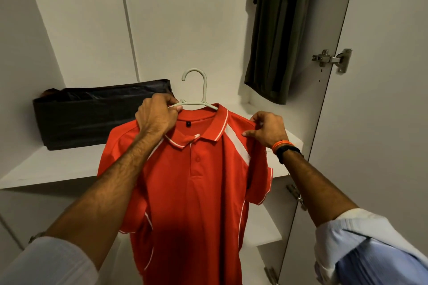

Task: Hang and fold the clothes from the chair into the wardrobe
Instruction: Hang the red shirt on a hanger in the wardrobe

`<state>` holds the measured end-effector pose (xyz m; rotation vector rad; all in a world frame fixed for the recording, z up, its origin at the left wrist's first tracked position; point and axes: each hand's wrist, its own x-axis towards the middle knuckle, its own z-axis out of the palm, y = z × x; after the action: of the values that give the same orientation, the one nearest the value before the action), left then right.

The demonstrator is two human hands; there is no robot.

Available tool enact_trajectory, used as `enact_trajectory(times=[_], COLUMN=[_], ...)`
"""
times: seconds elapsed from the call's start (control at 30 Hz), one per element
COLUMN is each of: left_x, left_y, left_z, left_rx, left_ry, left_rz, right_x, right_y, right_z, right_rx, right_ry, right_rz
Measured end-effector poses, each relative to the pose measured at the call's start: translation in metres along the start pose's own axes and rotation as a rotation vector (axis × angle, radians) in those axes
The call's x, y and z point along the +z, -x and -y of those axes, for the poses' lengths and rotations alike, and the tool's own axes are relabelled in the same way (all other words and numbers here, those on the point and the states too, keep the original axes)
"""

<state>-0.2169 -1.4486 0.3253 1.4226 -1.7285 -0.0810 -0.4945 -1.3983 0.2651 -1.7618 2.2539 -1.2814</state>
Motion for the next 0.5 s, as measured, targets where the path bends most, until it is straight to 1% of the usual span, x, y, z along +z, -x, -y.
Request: enact_trajectory(times=[0.07, 0.13, 0.27, 0.37, 0.43, 0.5], left_x=[-0.004, -0.006, -0.008, -0.009, -0.009, -0.007], left_y=[0.000, -0.001, 0.000, 0.000, -0.001, 0.000], left_z=[0.005, 0.009, 0.017, 0.022, 0.026, 0.029], left_rx=[0.003, 0.002, -0.011, -0.008, -0.006, -0.017], left_ry=[-0.010, -0.012, -0.016, -0.014, 0.002, 0.036], left_rz=[0.009, 0.009, 0.005, 0.010, 0.029, 0.049], right_x=[0.008, 0.013, 0.013, 0.009, 0.009, 0.011], right_y=[0.003, 0.007, 0.009, 0.009, 0.005, -0.001], right_z=[0.003, 0.008, 0.014, 0.018, 0.017, 0.016], right_rx=[0.003, -0.002, -0.053, -0.057, -0.031, 0.036], right_ry=[0.062, 0.087, 0.064, -0.002, -0.049, 0.005], right_rz=[-0.092, -0.138, -0.117, -0.120, -0.133, -0.084])
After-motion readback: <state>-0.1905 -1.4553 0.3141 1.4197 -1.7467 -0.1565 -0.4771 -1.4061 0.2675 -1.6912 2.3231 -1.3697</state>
